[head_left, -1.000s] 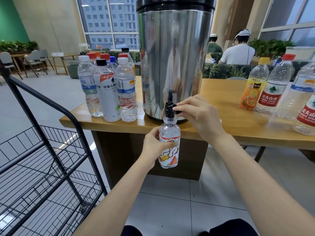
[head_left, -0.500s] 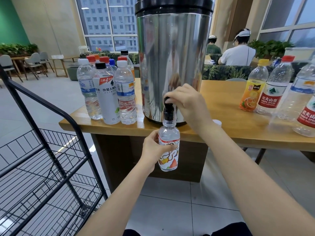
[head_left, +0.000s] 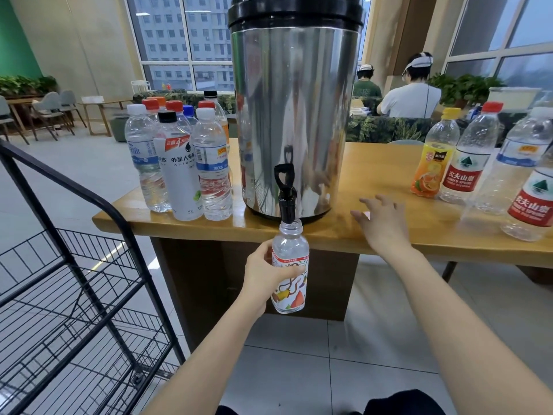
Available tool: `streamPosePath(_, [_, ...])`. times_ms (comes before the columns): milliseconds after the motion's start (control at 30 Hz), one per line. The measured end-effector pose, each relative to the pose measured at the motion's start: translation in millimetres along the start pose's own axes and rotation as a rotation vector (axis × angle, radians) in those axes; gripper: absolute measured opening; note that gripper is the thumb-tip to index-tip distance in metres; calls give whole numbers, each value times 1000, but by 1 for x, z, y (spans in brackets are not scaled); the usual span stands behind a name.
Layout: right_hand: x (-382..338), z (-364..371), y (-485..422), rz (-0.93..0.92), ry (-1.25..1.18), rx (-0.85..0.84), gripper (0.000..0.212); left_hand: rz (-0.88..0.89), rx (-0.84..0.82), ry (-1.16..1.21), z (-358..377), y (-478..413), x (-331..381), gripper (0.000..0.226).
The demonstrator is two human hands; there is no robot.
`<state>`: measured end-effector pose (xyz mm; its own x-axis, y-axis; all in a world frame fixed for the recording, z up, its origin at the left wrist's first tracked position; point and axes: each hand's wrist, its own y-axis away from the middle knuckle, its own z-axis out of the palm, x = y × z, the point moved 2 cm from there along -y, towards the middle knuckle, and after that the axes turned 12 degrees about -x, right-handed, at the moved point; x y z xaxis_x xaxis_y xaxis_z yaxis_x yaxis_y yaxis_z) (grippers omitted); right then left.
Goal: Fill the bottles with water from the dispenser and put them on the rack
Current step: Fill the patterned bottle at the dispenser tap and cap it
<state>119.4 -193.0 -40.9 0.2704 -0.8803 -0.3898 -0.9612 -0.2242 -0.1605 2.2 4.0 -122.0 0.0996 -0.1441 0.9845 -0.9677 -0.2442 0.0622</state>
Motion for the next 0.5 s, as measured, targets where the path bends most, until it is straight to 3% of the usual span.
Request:
streamPosePath(100, [11,6,-5,6,8,-175,37,-17,-11,-21,8,4,-5,65])
streamPosePath(400, [14,-7,-2,-102,97,-72,11,0,-65,-5,23,21,-9,62])
streamPosePath(500, [11,-9,-1,-110,81,-80,17,-6,-81,-13,25,26,-9,63])
